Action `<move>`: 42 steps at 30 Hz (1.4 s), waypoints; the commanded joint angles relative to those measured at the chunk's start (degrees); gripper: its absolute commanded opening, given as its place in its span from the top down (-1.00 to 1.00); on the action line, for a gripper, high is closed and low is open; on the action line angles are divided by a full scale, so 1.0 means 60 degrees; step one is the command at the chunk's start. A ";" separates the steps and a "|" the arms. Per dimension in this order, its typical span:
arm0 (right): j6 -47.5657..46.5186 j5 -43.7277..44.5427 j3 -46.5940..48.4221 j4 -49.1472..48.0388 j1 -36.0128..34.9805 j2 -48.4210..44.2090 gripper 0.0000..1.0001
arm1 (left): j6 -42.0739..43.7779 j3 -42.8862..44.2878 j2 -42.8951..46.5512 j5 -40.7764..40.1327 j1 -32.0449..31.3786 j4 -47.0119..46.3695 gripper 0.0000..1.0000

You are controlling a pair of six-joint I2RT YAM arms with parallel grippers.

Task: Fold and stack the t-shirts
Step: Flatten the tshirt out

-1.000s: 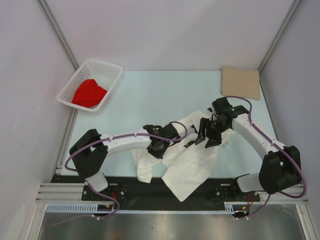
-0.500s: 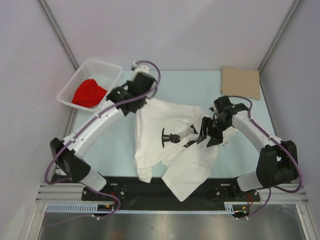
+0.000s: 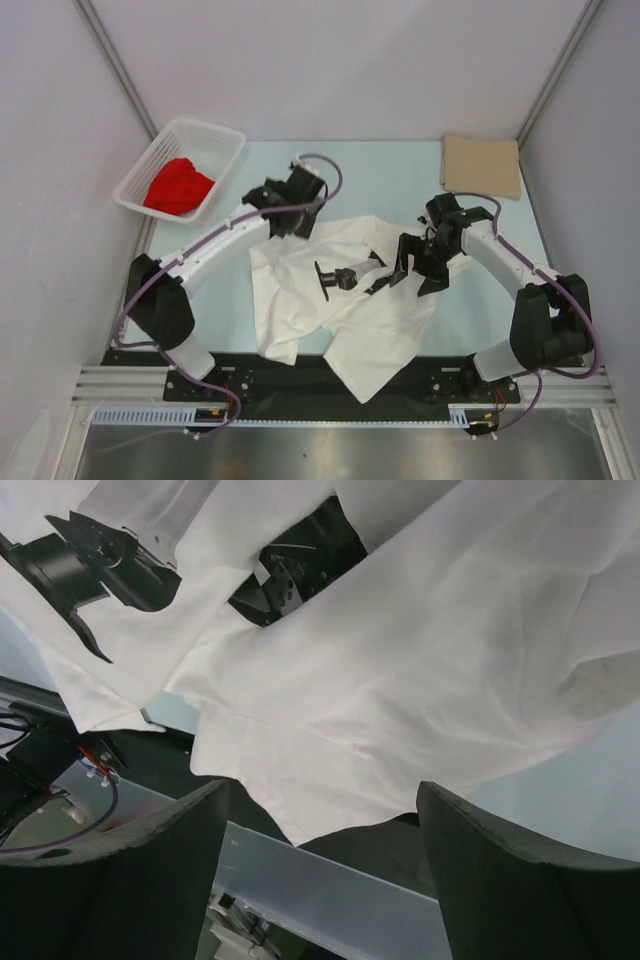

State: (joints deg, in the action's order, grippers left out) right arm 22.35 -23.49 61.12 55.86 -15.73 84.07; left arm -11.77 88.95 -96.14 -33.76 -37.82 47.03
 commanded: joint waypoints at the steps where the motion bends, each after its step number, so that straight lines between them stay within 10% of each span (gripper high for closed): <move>1: 0.0244 -0.0332 -0.0328 -0.0563 0.0087 0.0035 -0.66 | -0.0440 -0.2484 0.2319 0.2995 -0.0448 -0.0876 -0.79; 8: 0.0903 -0.0758 -0.0241 -0.1690 -0.0599 0.1060 -0.51 | -0.1437 -0.5623 0.3850 0.4279 -0.2084 -0.1450 -1.00; 18: 0.1578 0.0428 0.0696 -0.1794 -0.0851 0.2539 -0.23 | -0.0823 -0.4733 0.0868 0.3049 -0.3745 -0.1962 -0.94; 21: 0.1710 0.0413 0.0828 -0.2014 -0.0865 0.2964 -0.15 | -0.0544 -0.4410 -0.0158 0.2917 -0.3730 -0.2052 -0.80; 31: 0.1520 0.1174 0.1516 -0.1533 -0.0851 0.3552 1.00 | -0.0222 -0.3723 -0.0075 0.2098 -0.3540 -0.1628 0.99; 42: 0.0114 0.2801 0.3711 -0.0154 0.0481 0.3945 1.00 | 0.1579 -0.2097 -0.0087 0.1833 -0.0964 -0.1539 0.99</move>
State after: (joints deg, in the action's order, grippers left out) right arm 27.05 -11.05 77.52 53.08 -15.40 106.37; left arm -7.81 71.64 -96.84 -20.36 -47.59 38.41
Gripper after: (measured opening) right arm 0.011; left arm 0.022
